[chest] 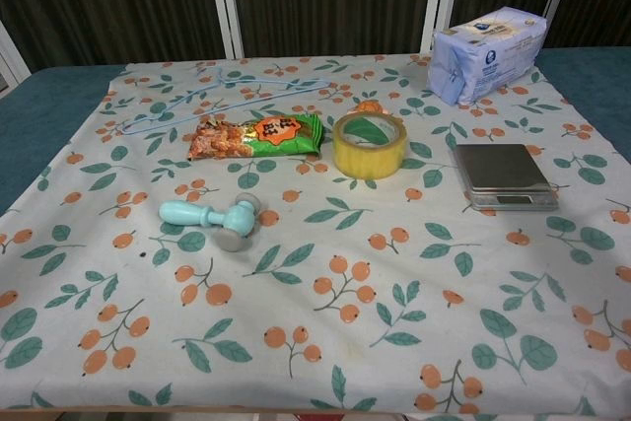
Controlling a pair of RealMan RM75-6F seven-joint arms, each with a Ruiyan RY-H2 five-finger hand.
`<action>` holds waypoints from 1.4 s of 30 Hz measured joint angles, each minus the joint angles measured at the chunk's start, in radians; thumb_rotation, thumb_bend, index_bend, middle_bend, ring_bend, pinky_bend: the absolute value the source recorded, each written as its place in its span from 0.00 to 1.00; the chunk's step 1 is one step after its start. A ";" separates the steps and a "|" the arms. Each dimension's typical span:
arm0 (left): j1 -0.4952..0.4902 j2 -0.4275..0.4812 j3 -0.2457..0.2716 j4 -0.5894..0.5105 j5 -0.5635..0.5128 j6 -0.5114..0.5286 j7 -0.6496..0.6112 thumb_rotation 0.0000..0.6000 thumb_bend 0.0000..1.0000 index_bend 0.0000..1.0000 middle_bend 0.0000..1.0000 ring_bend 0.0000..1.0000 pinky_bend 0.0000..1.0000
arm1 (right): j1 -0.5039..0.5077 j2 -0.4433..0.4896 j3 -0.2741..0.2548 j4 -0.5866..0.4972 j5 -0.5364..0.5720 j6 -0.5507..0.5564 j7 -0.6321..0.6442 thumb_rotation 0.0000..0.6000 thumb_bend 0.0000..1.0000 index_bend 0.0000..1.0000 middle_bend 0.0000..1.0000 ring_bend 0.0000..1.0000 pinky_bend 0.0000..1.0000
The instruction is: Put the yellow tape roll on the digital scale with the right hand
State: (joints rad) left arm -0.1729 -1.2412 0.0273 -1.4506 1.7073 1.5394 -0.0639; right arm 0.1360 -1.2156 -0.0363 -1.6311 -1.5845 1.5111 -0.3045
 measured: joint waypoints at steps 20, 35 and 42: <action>0.012 0.027 0.019 -0.021 0.001 -0.001 -0.005 1.00 0.46 0.00 0.00 0.01 0.09 | 0.263 -0.170 0.082 0.206 0.034 -0.396 -0.092 1.00 0.54 0.45 0.01 0.00 0.00; 0.014 0.035 0.019 -0.026 0.002 -0.001 -0.015 1.00 0.46 0.00 0.00 0.01 0.09 | 0.339 -0.279 0.107 0.308 0.134 -0.504 -0.150 1.00 0.54 0.45 0.01 0.00 0.00; 0.013 0.033 0.015 -0.022 -0.006 -0.005 -0.015 1.00 0.47 0.00 0.00 0.01 0.09 | 0.360 -0.304 0.111 0.339 0.163 -0.526 -0.146 1.00 0.54 0.44 0.01 0.00 0.00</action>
State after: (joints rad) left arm -0.1601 -1.2084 0.0422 -1.4730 1.7009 1.5340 -0.0786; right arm 0.4962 -1.5199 0.0744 -1.2923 -1.4216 0.9856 -0.4502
